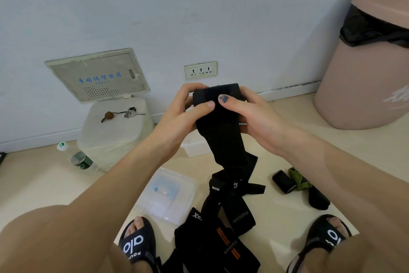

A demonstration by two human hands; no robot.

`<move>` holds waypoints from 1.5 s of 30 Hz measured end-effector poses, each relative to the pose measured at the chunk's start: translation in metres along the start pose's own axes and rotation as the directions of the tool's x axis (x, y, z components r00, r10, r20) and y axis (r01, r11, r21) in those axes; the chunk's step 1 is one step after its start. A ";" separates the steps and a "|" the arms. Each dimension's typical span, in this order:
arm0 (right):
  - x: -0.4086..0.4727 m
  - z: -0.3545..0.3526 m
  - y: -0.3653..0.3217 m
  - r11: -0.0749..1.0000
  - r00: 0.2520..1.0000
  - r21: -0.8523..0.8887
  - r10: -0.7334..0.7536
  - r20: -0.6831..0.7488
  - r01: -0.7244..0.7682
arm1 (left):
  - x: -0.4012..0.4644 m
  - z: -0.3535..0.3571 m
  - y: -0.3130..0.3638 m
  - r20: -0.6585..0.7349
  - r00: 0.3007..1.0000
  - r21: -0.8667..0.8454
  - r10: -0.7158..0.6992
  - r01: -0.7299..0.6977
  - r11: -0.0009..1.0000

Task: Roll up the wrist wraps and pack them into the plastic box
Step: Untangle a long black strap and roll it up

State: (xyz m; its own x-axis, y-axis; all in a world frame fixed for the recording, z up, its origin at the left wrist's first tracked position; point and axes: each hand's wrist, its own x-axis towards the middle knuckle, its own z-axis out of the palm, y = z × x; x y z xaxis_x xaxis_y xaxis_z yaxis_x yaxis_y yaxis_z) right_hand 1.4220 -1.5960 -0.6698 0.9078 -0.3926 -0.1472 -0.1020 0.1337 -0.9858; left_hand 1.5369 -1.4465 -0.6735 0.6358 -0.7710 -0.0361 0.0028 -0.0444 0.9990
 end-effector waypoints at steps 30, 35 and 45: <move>0.002 -0.004 0.001 1.000 0.999 0.010 0.002 -0.036 -0.002 | -0.001 -0.001 0.000 -0.021 0.999 0.083 -0.040 0.042 0.996; 0.000 -0.003 0.000 1.000 0.999 0.007 -0.027 -0.040 0.027 | -0.001 0.006 0.003 0.012 0.988 0.032 -0.153 0.153 0.988; -0.001 -0.007 0.002 0.997 1.000 0.065 -0.028 0.001 0.028 | 0.000 0.001 0.005 0.040 0.997 0.013 -0.065 0.065 0.998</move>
State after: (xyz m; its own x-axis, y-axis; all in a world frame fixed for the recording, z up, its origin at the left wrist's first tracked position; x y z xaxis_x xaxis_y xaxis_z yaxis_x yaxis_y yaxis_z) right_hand 1.4183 -1.6017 -0.6721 0.9108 -0.3952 -0.1196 -0.0500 0.1818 -0.9821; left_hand 1.5364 -1.4470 -0.6685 0.6026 -0.7915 -0.1021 0.0336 -0.1026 0.9941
